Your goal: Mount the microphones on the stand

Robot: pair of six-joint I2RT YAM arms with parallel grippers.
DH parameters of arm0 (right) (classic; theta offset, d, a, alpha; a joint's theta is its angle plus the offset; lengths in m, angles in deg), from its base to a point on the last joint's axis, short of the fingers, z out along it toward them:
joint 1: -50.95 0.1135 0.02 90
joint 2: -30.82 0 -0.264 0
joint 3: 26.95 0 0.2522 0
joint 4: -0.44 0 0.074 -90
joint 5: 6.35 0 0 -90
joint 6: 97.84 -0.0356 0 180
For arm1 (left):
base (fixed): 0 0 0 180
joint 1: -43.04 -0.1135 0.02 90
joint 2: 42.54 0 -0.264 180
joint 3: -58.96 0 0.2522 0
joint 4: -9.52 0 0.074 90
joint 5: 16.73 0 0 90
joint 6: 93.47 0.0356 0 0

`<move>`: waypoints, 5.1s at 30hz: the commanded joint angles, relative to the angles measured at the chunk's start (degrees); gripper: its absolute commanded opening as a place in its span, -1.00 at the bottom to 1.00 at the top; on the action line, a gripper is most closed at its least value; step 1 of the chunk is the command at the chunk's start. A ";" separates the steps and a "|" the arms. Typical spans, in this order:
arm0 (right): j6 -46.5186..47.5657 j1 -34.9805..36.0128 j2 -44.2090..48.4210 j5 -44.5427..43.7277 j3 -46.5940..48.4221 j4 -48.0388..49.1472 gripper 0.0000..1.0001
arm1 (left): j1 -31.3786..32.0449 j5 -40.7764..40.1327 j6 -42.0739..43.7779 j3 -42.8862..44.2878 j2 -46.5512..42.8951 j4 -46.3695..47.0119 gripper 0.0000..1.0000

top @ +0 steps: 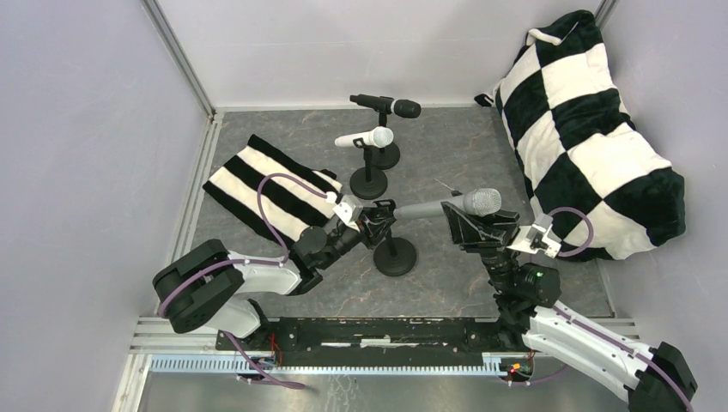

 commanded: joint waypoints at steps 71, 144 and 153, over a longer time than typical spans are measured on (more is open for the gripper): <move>1.71 0.01 -23.33 7.86 -7.25 -3.17 -1.00 | 1.48 16.55 -0.54 7.38 2.16 -1.64 -0.70; 9.00 0.04 10.97 17.33 25.18 -83.60 0.56 | -5.30 15.38 20.57 3.96 -4.14 -13.61 -0.57; 9.22 0.07 10.97 15.53 22.48 -81.06 0.53 | -7.62 18.88 16.49 2.07 -3.32 -10.20 -0.63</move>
